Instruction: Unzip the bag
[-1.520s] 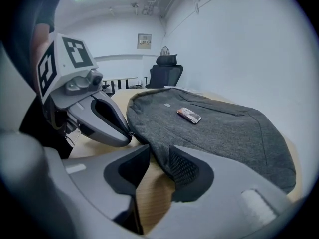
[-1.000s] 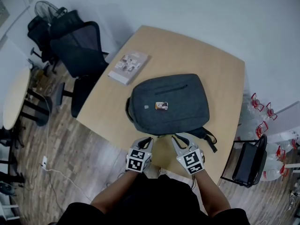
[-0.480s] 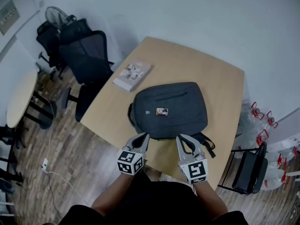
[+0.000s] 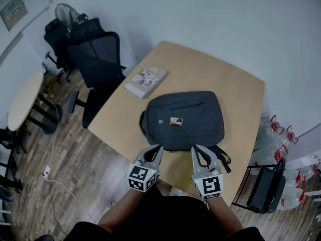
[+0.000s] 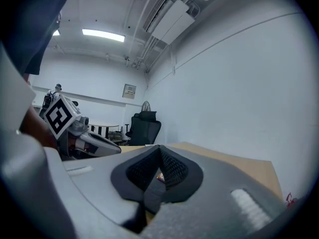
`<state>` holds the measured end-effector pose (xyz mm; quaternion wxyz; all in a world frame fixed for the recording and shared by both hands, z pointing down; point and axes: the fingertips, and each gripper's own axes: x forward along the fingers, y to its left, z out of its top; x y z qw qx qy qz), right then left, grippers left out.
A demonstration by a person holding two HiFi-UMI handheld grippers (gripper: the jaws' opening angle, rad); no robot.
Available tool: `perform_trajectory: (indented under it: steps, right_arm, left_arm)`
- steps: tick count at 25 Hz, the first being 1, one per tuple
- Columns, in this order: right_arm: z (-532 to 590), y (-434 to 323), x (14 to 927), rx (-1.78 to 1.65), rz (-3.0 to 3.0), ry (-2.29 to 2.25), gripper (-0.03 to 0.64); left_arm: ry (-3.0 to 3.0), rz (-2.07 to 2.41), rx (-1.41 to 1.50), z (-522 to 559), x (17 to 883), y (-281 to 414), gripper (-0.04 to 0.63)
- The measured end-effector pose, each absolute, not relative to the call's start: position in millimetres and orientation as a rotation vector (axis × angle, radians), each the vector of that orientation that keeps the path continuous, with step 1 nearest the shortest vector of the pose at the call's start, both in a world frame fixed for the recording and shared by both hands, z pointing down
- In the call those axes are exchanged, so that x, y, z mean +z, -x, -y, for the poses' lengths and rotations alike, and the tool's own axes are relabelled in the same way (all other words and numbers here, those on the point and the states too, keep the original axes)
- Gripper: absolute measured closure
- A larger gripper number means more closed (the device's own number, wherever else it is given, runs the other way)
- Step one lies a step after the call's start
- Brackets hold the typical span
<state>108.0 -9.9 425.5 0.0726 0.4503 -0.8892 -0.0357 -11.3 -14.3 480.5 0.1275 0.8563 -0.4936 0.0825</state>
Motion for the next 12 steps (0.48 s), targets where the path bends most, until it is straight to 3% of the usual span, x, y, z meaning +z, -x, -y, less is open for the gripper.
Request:
perform_trajectory:
  steps: [12]
  right_arm:
    - [11,-106,421,-0.125,2.724,-1.395,0.615]
  left_arm:
    - [-2.558,1.460,0.172,14,464,16,0.575]
